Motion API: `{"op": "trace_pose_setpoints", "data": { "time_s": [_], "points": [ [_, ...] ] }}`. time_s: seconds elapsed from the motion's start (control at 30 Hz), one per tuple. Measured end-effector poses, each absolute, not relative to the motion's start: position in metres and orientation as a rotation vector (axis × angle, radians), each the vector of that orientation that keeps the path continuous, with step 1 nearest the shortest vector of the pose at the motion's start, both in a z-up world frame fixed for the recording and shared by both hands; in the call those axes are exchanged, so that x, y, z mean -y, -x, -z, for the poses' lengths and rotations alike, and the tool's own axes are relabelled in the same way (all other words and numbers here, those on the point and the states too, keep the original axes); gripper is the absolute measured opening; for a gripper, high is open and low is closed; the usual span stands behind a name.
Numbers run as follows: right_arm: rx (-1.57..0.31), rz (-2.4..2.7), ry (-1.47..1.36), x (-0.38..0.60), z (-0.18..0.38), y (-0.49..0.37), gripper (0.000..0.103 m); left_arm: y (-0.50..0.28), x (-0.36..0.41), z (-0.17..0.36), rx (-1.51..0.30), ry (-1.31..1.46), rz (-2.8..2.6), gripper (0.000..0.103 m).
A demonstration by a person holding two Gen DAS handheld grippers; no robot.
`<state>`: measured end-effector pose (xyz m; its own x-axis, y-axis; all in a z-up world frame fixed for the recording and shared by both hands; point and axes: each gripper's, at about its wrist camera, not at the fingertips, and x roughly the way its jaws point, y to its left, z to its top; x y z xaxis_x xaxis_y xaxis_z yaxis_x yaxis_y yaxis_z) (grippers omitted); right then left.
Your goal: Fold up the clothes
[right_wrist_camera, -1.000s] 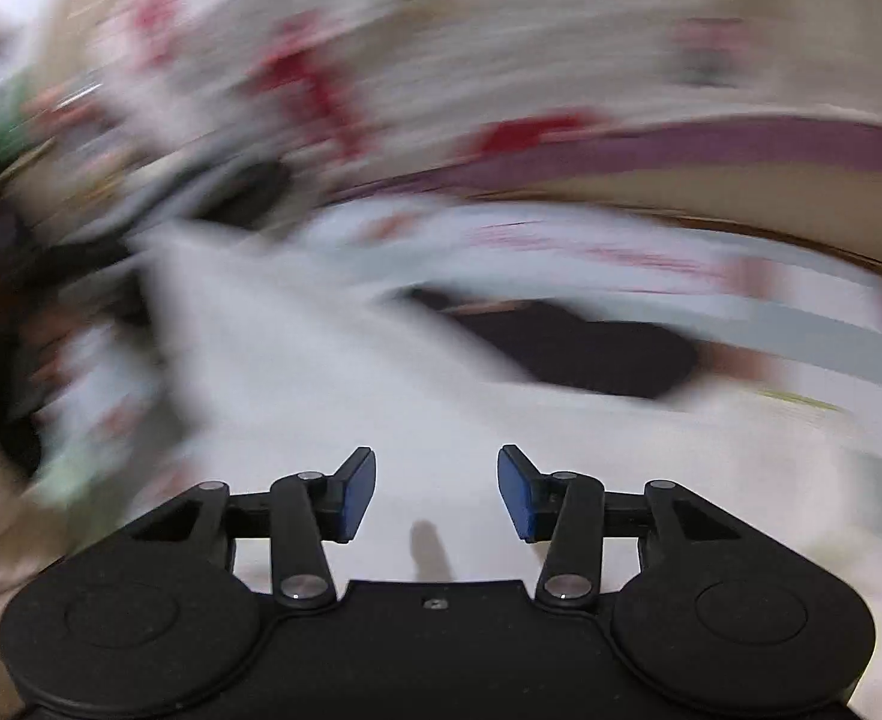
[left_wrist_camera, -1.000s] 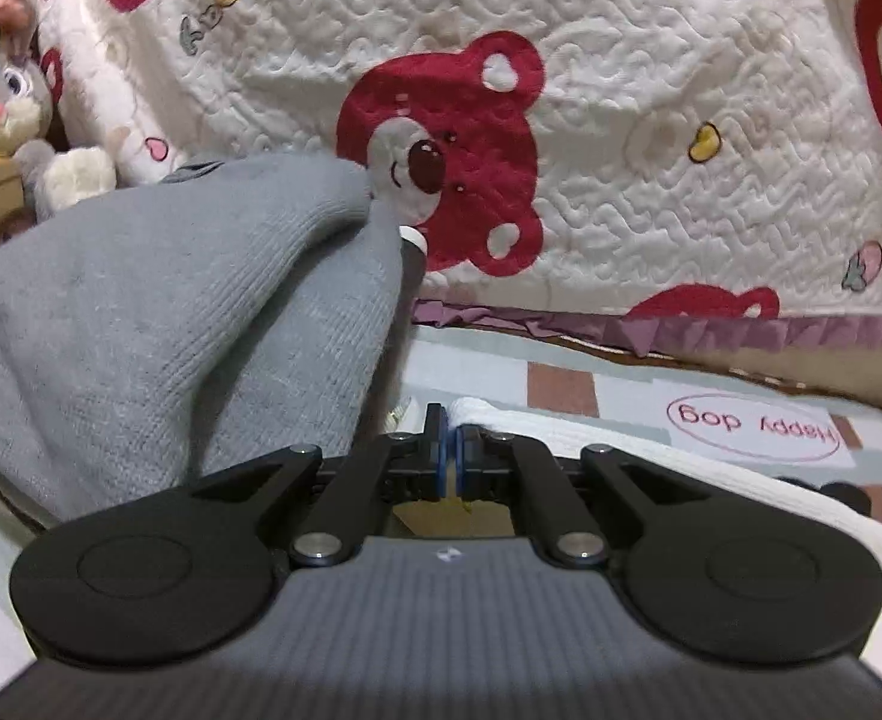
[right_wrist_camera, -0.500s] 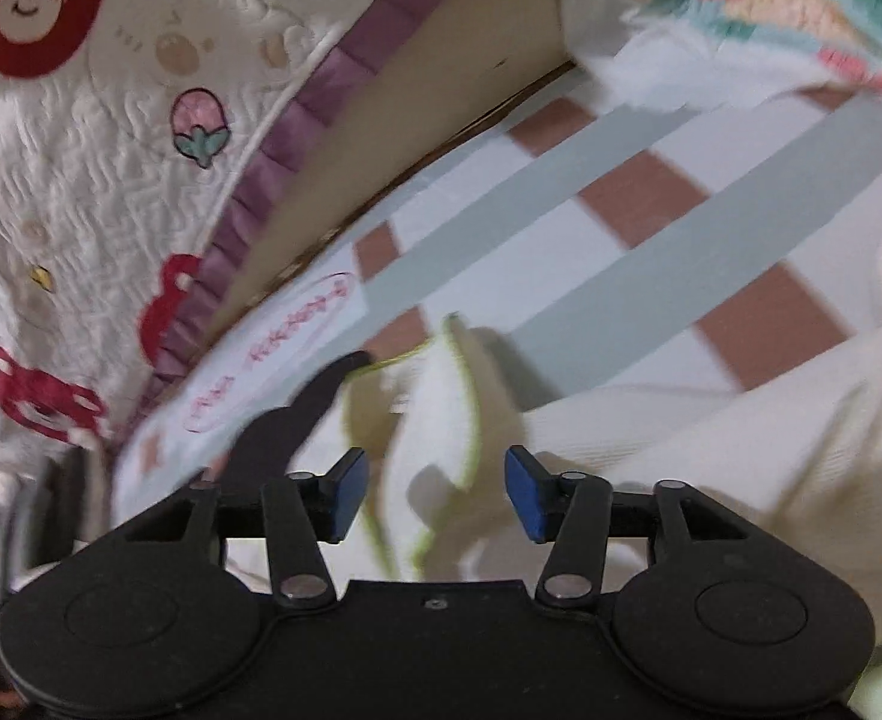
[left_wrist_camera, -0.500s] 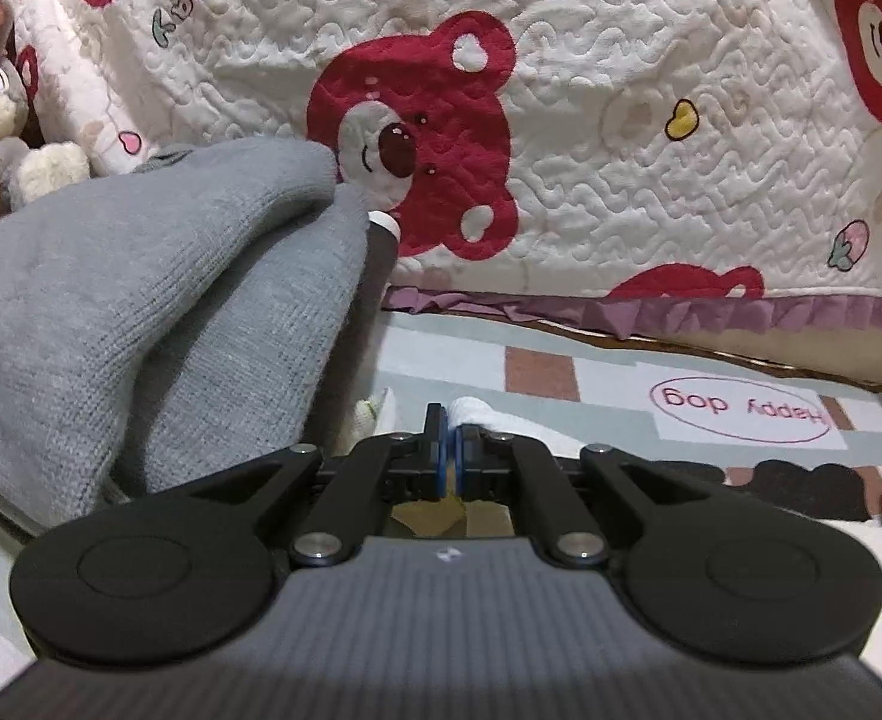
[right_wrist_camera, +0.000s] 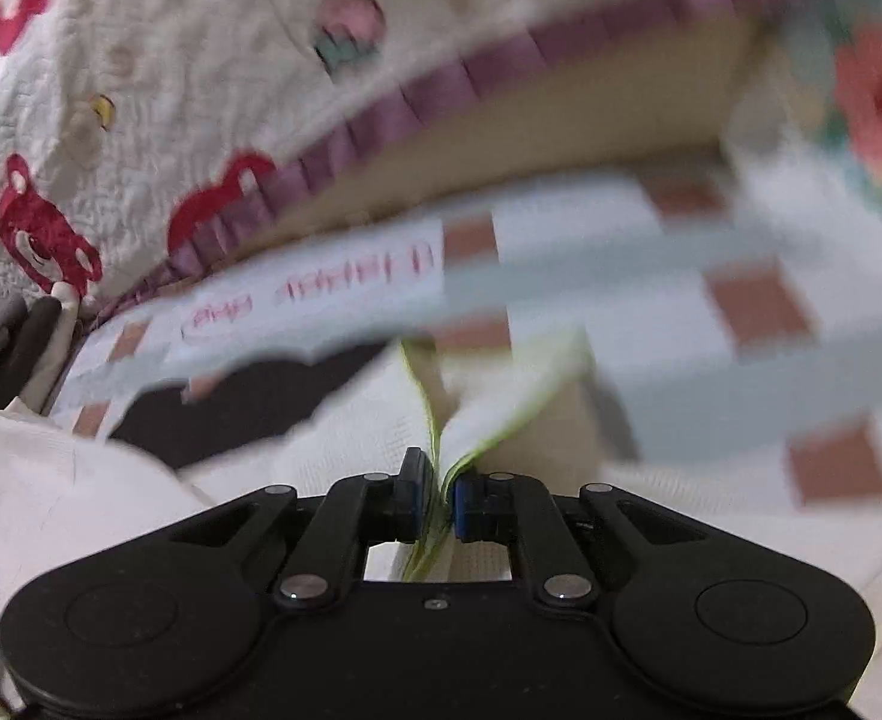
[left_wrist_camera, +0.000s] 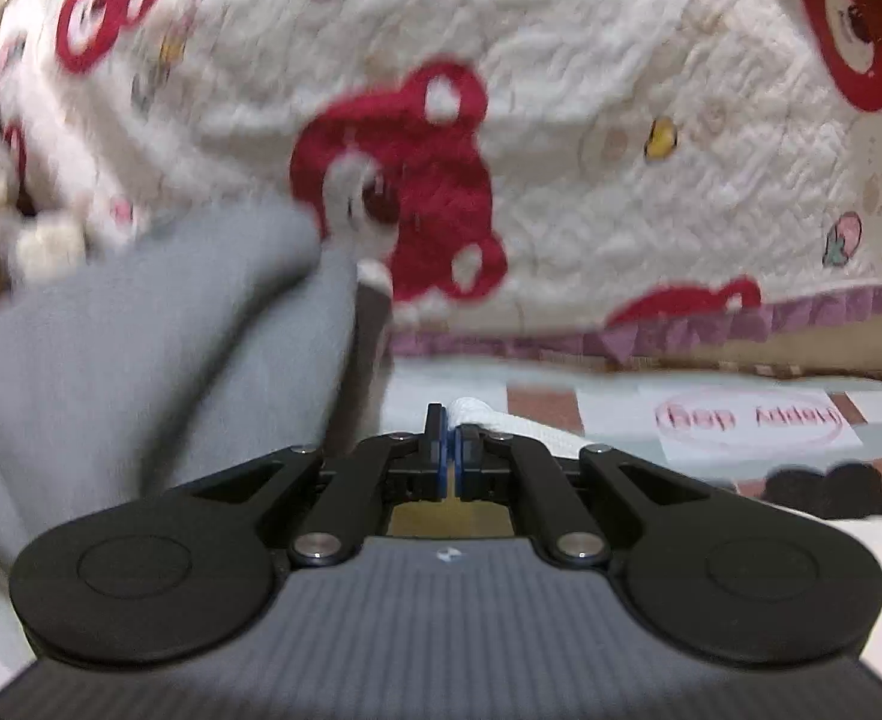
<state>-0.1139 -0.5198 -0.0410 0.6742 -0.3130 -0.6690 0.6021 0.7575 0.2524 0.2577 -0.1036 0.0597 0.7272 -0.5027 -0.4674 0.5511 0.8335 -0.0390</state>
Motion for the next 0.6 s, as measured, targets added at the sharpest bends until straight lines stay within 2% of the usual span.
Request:
{"op": "trace_pose_setpoints", "data": {
  "time_s": [0.2,0.23,0.27,0.3,0.33,0.37,0.43,0.6],
  "points": [
    [-0.44,0.602,-0.291,0.562,-0.07,0.036,0.011,-0.296,0.132,-0.103,-0.339,-0.118,0.49,0.002],
    [-0.406,0.615,-0.279,0.566,-0.081,0.022,0.011,-0.301,0.137,-0.104,-0.339,-0.107,0.476,0.004],
    [-0.403,0.622,-0.278,0.57,-0.083,0.007,0.017,-0.299,0.138,-0.096,-0.371,-0.09,0.485,0.015],
    [-0.405,0.627,-0.277,0.574,-0.083,-0.007,0.031,-0.297,0.14,-0.089,-0.404,-0.073,0.493,0.025],
    [-0.42,0.628,-0.286,0.571,-0.076,-0.002,0.045,-0.295,0.141,-0.081,-0.436,-0.056,0.502,0.046],
    [-0.438,0.628,-0.297,0.566,-0.067,0.006,0.062,-0.293,0.142,-0.074,-0.468,-0.039,0.511,0.058],
    [-0.473,0.629,-0.318,0.555,-0.049,0.023,0.062,-0.289,0.145,-0.059,-0.533,-0.004,0.528,0.068],
    [-0.561,0.629,-0.371,0.53,-0.005,0.066,0.062,-0.239,0.154,0.019,-0.845,0.022,0.717,0.068]
  ]
}}
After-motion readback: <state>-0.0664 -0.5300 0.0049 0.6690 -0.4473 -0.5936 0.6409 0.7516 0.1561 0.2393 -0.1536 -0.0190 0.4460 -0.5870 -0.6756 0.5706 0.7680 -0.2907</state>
